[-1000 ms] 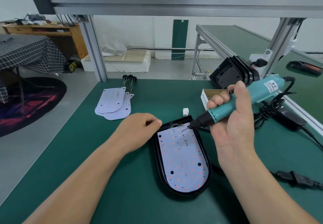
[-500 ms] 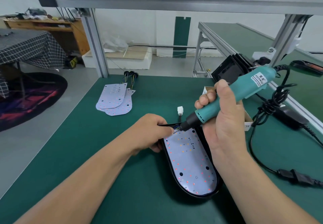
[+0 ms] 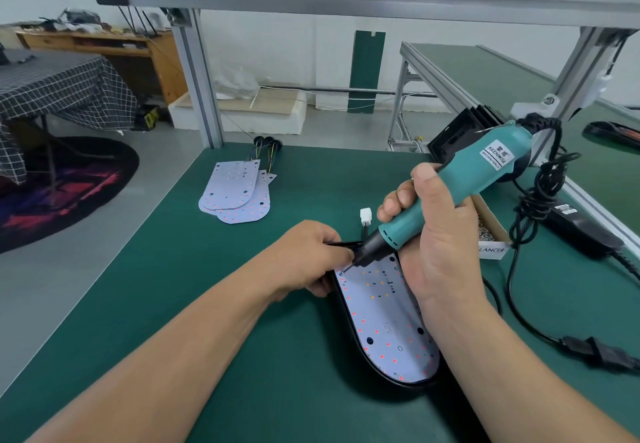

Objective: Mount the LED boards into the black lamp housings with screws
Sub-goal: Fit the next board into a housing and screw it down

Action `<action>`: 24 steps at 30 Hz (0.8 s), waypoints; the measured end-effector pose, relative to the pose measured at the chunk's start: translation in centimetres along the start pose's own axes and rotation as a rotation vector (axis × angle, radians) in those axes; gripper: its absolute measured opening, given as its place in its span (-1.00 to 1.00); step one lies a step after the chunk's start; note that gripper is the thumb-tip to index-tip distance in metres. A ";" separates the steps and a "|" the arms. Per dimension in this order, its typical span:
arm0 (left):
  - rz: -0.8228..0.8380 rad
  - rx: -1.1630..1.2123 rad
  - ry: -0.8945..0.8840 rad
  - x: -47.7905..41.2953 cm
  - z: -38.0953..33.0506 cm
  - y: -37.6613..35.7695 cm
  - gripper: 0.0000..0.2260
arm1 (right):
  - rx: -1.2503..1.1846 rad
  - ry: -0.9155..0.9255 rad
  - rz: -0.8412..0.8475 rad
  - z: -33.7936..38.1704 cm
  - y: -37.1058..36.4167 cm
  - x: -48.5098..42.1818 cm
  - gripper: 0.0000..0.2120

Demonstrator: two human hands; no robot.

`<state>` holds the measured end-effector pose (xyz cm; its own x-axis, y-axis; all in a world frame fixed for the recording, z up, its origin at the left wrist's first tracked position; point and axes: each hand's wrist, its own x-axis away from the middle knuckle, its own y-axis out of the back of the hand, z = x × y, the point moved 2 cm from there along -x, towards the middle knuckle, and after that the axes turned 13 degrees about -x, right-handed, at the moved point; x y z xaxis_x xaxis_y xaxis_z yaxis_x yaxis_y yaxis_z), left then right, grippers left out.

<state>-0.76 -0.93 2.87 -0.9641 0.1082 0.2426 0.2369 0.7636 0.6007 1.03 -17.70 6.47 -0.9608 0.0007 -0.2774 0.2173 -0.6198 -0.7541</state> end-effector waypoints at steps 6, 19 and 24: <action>0.008 -0.001 -0.006 -0.2 0.2 0.0 -0.87 | 0.052 -0.016 0.094 0.2 -0.4 0.2 -0.90; 0.012 0.015 -0.018 0.0 0.1 0.1 -0.81 | 0.119 -0.170 0.440 -0.2 -2.2 0.5 -0.53; 0.016 0.017 -0.028 -0.1 0.2 0.1 -0.88 | 0.116 -0.173 0.438 -0.1 -1.8 0.4 -0.49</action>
<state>-0.68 -0.78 2.77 -0.9632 0.1384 0.2306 0.2507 0.7722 0.5838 0.29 -16.51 7.66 -0.8001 -0.4040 -0.4435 0.5964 -0.6161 -0.5146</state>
